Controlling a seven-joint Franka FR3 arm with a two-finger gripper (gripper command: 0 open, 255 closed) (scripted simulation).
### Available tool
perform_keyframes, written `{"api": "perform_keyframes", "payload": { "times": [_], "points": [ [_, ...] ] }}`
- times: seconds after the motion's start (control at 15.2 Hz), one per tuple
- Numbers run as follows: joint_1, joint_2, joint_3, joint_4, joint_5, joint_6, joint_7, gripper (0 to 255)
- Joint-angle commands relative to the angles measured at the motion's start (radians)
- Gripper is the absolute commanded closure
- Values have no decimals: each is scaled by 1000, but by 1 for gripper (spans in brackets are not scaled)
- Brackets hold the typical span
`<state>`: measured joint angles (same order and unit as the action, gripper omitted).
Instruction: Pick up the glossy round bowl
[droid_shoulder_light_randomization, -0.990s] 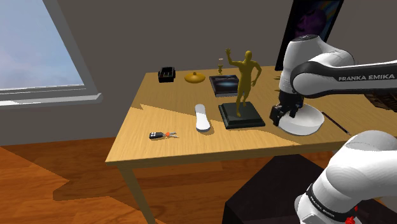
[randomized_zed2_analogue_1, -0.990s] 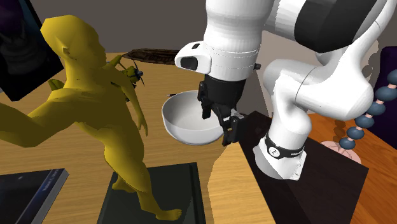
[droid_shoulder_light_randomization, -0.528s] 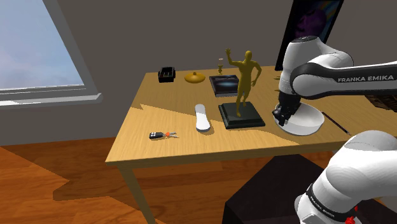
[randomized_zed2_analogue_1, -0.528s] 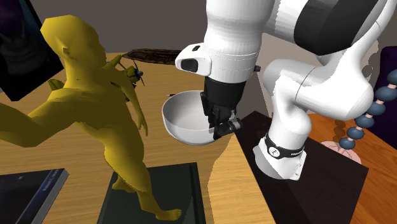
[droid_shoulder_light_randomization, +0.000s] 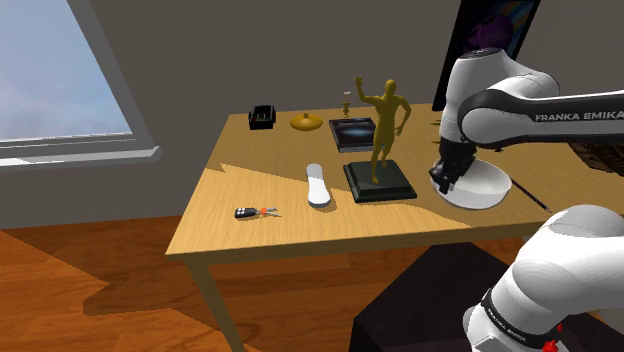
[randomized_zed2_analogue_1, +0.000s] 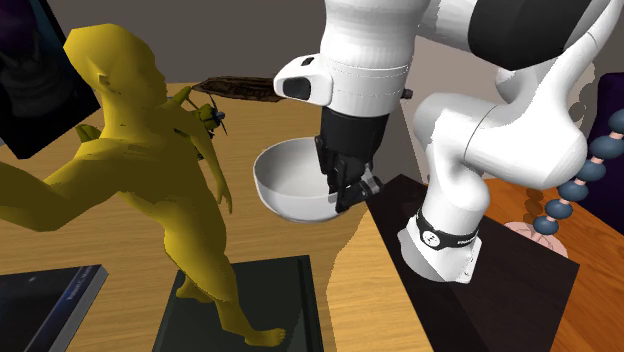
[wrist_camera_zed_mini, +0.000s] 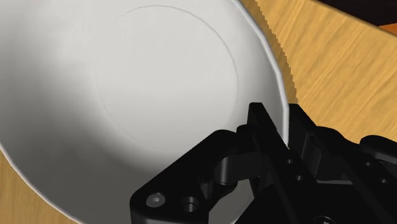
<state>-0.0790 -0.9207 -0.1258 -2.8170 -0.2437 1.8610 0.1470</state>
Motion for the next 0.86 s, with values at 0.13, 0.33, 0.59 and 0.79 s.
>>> {"api": "perform_keyframes", "payload": {
  "times": [0.13, 0.33, 0.59, 0.79],
  "points": [
    [3, -9, 7, 49, 9, -57, -8, 255],
    [5, -12, 12, 88, 15, -98, -13, 255],
    [8, -11, 18, 141, 22, -151, -20, 255],
    [9, -10, 20, 157, 24, -166, -22, 255]
  ]
}}
